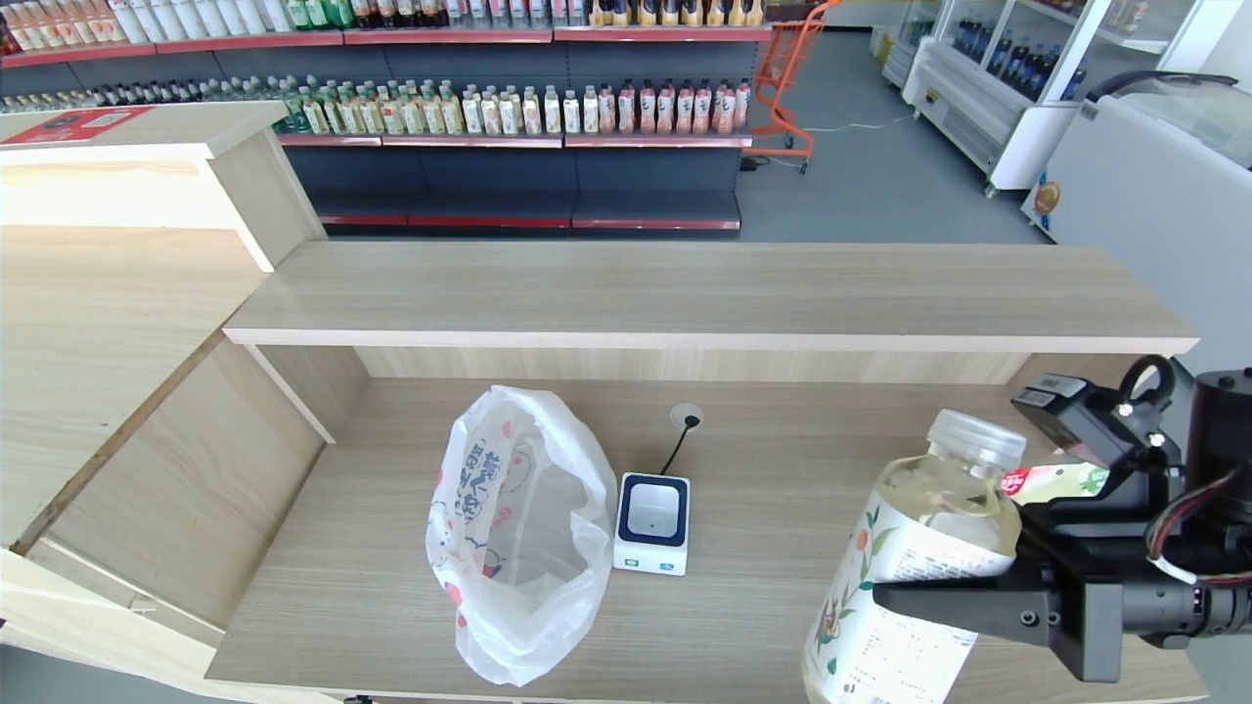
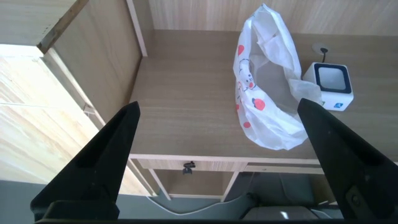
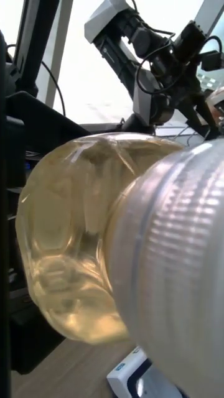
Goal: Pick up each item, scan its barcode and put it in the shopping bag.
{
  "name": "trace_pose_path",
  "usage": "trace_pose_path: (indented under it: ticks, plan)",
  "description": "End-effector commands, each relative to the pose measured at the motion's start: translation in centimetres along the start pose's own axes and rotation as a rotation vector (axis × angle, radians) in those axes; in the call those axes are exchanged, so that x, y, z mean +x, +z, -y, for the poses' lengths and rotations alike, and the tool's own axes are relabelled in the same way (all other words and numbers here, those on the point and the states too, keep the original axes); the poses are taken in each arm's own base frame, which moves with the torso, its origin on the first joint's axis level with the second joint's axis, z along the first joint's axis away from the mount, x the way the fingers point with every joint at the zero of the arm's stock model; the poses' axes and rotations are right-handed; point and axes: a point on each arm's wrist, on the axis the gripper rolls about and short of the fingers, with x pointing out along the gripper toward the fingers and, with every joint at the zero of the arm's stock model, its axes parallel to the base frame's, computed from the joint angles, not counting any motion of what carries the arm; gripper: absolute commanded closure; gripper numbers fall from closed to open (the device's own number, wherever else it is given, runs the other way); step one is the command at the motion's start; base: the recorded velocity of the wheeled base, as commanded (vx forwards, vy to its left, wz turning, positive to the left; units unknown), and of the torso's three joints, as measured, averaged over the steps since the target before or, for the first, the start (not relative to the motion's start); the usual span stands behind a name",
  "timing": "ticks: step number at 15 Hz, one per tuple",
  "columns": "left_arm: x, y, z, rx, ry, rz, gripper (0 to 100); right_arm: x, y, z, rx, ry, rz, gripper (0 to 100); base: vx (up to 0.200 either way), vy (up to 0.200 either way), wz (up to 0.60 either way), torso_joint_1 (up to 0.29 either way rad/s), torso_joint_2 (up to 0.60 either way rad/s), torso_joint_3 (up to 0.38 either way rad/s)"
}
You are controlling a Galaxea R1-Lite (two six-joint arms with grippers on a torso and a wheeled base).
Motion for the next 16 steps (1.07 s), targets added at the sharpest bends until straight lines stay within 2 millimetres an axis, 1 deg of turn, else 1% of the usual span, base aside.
trace_pose_path:
  ticks: [1,2,3,4,5,6,8,10,11,12,13,14,15,16]
  plan:
    - [0.0,0.0,0.0,0.0,0.0,0.001,0,-0.1,0.0,-0.1,-0.005,-0.002,0.002,100,0.0,0.0,0.0,0.0,0.0,0.0]
    - [0.0,0.0,0.0,0.0,0.0,0.001,0,0.0,0.0,-0.1,-0.008,-0.008,0.003,100,0.0,0.0,0.0,0.0,0.0,0.0]
    - [0.0,0.0,0.0,0.0,0.0,0.001,0,-0.1,0.0,0.1,-0.051,-0.056,0.008,100,0.0,0.0,0.0,0.0,0.0,0.0]
    - [0.0,0.0,0.0,0.0,0.0,0.001,0,-0.1,-0.1,0.4,-0.136,-0.142,0.007,100,0.0,0.0,0.0,0.0,0.0,0.0]
    - [0.0,0.0,0.0,0.0,0.0,0.001,0,-0.7,-0.5,1.1,-0.282,-0.339,-0.018,100,0.0,0.0,0.0,0.0,0.0,0.0]
    - [0.0,0.0,0.0,0.0,-0.001,0.001,0,-1.6,-1.1,1.2,-0.34,-0.4,-0.032,100,0.0,0.0,0.0,0.0,0.0,0.0]
    - [0.0,0.0,0.0,0.0,0.0,0.001,0,-3.3,-1.0,2.3,-0.468,-0.502,-0.038,100,0.0,0.0,0.0,0.0,0.0,0.0]
    - [0.0,0.0,0.0,0.0,0.0,0.001,0,-3.9,-1.1,3.0,-0.557,-0.576,-0.083,100,0.0,0.0,0.0,0.0,0.0,0.0]
    - [0.0,0.0,0.0,0.0,0.0,0.001,0,-4.6,-1.5,3.5,-0.656,-0.642,-0.138,100,0.0,0.0,0.0,0.0,0.0,0.0]
    - [0.0,0.0,0.0,0.0,0.0,0.001,0,-4.9,-1.9,4.3,-0.8,-0.644,-0.206,100,0.0,0.0,0.0,0.0,0.0,0.0]
    - [0.0,0.0,0.0,0.0,0.0,0.001,0,-5.4,-2.2,5.8,-0.922,-0.623,-0.261,100,0.0,0.0,0.0,0.0,0.0,0.0]
    - [0.0,0.0,0.0,0.0,0.0,0.001,0,-5.3,-2.2,7.1,-1.0,-0.591,-0.274,100,0.0,0.0,0.0,0.0,0.0,0.0]
    - [0.0,0.0,0.0,0.0,0.0,0.001,0,-5.2,-2.1,7.6,-1.03,-0.588,-0.273,100,0.0,0.0,0.0,0.0,0.0,0.0]
    - [0.0,0.0,0.0,0.0,0.0,0.001,0,-5.0,-1.6,8.5,-1.081,-0.589,-0.247,100,0.0,0.0,0.0,0.0,0.0,0.0]
